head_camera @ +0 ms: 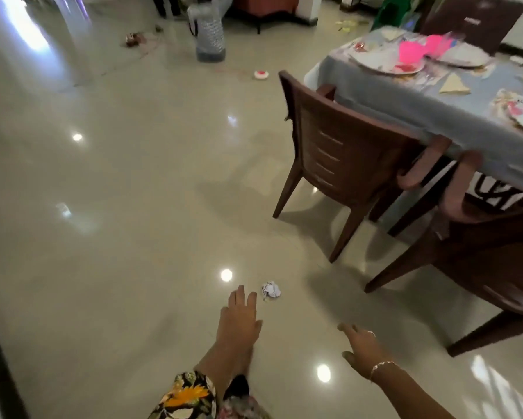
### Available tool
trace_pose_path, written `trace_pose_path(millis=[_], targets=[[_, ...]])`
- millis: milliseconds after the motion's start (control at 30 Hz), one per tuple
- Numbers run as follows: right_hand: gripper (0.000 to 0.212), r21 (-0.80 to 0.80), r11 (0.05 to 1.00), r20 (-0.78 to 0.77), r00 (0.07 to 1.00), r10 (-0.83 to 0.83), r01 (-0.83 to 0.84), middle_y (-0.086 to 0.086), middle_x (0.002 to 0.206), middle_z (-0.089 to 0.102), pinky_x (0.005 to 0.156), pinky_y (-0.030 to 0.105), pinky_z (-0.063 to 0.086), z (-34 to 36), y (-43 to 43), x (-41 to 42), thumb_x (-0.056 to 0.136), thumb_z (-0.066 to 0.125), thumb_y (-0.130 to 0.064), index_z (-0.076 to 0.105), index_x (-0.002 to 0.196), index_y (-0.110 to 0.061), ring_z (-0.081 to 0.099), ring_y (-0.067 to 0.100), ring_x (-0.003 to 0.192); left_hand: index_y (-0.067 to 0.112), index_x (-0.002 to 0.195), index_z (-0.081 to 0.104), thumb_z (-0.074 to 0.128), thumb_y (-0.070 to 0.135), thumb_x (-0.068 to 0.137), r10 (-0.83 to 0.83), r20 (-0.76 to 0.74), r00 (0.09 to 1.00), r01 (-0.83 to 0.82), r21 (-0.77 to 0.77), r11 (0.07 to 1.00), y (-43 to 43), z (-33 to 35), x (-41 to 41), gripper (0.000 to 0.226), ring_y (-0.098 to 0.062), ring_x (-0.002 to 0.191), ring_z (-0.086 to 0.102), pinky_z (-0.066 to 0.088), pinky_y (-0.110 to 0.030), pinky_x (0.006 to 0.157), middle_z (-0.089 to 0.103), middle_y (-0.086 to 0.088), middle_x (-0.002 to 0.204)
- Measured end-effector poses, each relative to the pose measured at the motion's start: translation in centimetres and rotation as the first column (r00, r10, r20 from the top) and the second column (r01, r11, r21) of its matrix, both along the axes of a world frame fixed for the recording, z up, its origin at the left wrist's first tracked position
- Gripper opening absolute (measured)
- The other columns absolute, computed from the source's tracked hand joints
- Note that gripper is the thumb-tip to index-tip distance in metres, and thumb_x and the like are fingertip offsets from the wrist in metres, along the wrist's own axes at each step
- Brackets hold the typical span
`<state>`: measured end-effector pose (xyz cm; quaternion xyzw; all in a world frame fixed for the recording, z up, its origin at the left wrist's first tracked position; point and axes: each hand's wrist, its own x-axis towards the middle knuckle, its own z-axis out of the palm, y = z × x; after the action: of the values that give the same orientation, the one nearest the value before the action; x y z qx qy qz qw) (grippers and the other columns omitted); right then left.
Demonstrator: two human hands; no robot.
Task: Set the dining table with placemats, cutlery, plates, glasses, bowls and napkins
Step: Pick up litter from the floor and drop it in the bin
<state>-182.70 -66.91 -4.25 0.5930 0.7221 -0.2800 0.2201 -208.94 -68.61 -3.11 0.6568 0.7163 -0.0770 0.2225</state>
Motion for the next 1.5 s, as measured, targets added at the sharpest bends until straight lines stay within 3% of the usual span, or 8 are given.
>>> trace_pose_path(millis=[300, 500, 700, 900, 1000, 1067, 1133, 1500], targets=[[0.042, -0.153, 0.988, 0.027, 0.999, 0.023, -0.019, 0.003, 0.132, 0.042, 0.096, 0.027, 0.037, -12.1, 13.8, -9.9, 0.092, 0.048, -0.03, 0.038, 0.133, -0.022, 0.045, 0.022, 0.12, 0.012, 0.146, 0.019, 0.044, 0.031, 0.096, -0.048, 0.039, 0.998, 0.053, -0.128, 0.99, 11.4, -10.3, -4.9, 0.059, -0.03, 0.144, 0.01, 0.03, -0.038, 0.107, 0.005, -0.016, 0.156], [0.042, -0.206, 0.968, 0.08, 0.984, 0.162, -0.142, 0.004, 0.132, 0.041, 0.094, 0.03, 0.04, -27.8, 20.5, -13.4, 0.093, 0.046, -0.03, 0.037, 0.134, -0.021, 0.043, 0.024, 0.122, 0.012, 0.096, 0.071, 0.09, 0.039, 0.034, 0.021, 0.042, 0.999, -0.011, -0.214, 0.977, 14.4, -26.0, -4.8, 0.071, -0.032, 0.093, 0.068, 0.054, -0.033, 0.054, 0.067, -0.018, 0.108], [0.048, -0.19, 0.925, 0.156, 0.92, 0.359, -0.329, 0.007, 0.132, 0.04, 0.091, 0.034, 0.042, -43.0, 24.4, -14.5, 0.093, 0.047, -0.029, 0.032, 0.137, -0.018, 0.044, 0.026, 0.119, 0.008, 0.135, 0.043, 0.067, 0.035, 0.081, -0.016, 0.039, 0.999, 0.025, -0.25, 0.968, 17.6, -38.9, -4.4, 0.065, -0.039, 0.135, 0.034, 0.043, -0.042, 0.095, 0.031, -0.024, 0.147], [0.068, -0.054, 0.798, 0.058, 0.796, 0.602, -0.6, 0.013, 0.152, 0.014, 0.098, 0.041, 0.034, -52.8, 27.3, -14.6, 0.084, 0.048, -0.004, 0.021, 0.143, -0.025, 0.023, 0.033, 0.136, 0.012, 0.094, 0.07, 0.092, 0.039, 0.033, -0.005, 0.067, 0.998, 0.021, -0.227, 0.974, 19.6, -49.2, -3.4, 0.07, -0.031, 0.091, 0.069, 0.054, -0.031, 0.053, 0.069, -0.017, 0.105], [0.071, 0.038, 0.688, -0.016, 0.688, 0.726, -0.725, 0.017, 0.152, 0.021, 0.093, 0.06, 0.036, -55.4, 28.4, -15.4, 0.075, 0.065, -0.005, 0.04, 0.136, -0.031, 0.022, 0.043, 0.138, 0.009, 0.108, 0.065, 0.089, 0.037, 0.048, 0.033, 0.102, 0.994, -0.005, -0.262, 0.965, 19.8, -50.8, -2.8, 0.07, -0.036, 0.106, 0.063, 0.055, -0.035, 0.065, 0.061, -0.023, 0.12], [0.061, 0.034, 0.69, -0.013, 0.69, 0.724, -0.723, 0.018, 0.148, 0.031, 0.08, 0.059, 0.044, -56.6, 28.7, -15.8, 0.068, 0.076, -0.013, 0.055, 0.122, -0.032, 0.032, 0.045, 0.133, 0.009, 0.137, 0.04, 0.067, 0.036, 0.082, 0.072, 0.143, 0.987, -0.028, -0.291, 0.956, 20.0, -51.3, -2.7, 0.066, -0.036, 0.136, 0.033, 0.044, -0.039, 0.095, 0.029, -0.023, 0.149], [0.039, -0.038, 0.708, -0.05, 0.709, 0.703, -0.705, 0.014, 0.155, 0.008, 0.091, 0.051, 0.039, -58.2, 28.4, -15.4, 0.09, 0.053, -0.013, 0.046, 0.126, -0.027, 0.01, 0.039, 0.142, 0.014, 0.147, 0.018, 0.044, 0.032, 0.097, 0.047, 0.131, 0.99, -0.007, -0.288, 0.958, 19.7, -51.9, -3.0, 0.059, -0.028, 0.145, 0.009, 0.029, -0.036, 0.108, 0.006, -0.014, 0.157], [0.046, -0.115, 0.889, 0.011, 0.894, 0.448, -0.443, 0.007, 0.139, 0.028, 0.081, 0.033, 0.044, -45.9, 24.6, -12.4, 0.085, 0.044, -0.001, 0.044, 0.124, -0.024, 0.027, 0.032, 0.128, 0.012, 0.146, 0.017, 0.038, 0.029, 0.099, -0.031, 0.109, 0.994, 0.063, -0.306, 0.95, 18.3, -41.6, -4.0, 0.054, -0.028, 0.143, 0.01, 0.03, -0.037, 0.107, 0.005, -0.013, 0.157]])
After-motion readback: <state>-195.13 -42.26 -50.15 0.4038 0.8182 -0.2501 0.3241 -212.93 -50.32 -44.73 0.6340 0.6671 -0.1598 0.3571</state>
